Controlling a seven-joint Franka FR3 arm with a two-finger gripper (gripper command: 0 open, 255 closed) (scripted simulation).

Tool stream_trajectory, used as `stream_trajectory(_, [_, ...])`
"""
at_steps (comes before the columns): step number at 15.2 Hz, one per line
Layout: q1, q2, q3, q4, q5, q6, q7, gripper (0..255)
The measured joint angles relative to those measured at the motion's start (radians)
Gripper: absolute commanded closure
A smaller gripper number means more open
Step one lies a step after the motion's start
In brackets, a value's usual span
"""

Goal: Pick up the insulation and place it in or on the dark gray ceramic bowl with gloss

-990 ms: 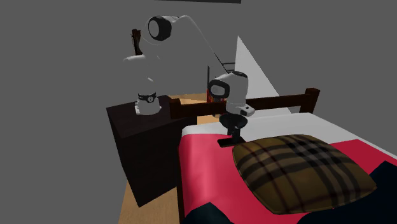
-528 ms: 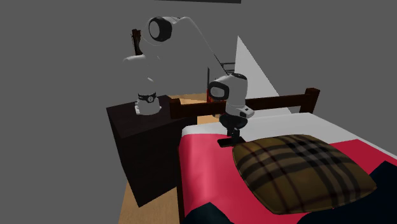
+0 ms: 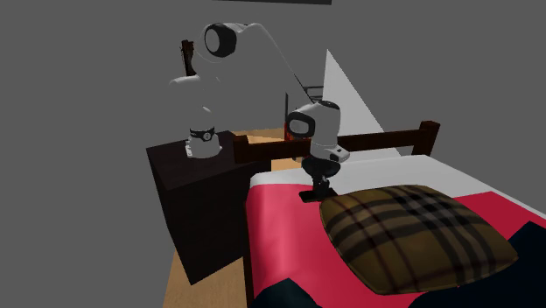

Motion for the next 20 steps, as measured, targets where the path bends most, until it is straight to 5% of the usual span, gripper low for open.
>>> stream_trajectory(20, [-0.008, -0.159, 0.012, -0.018, 0.016, -0.141, -0.016, 255])
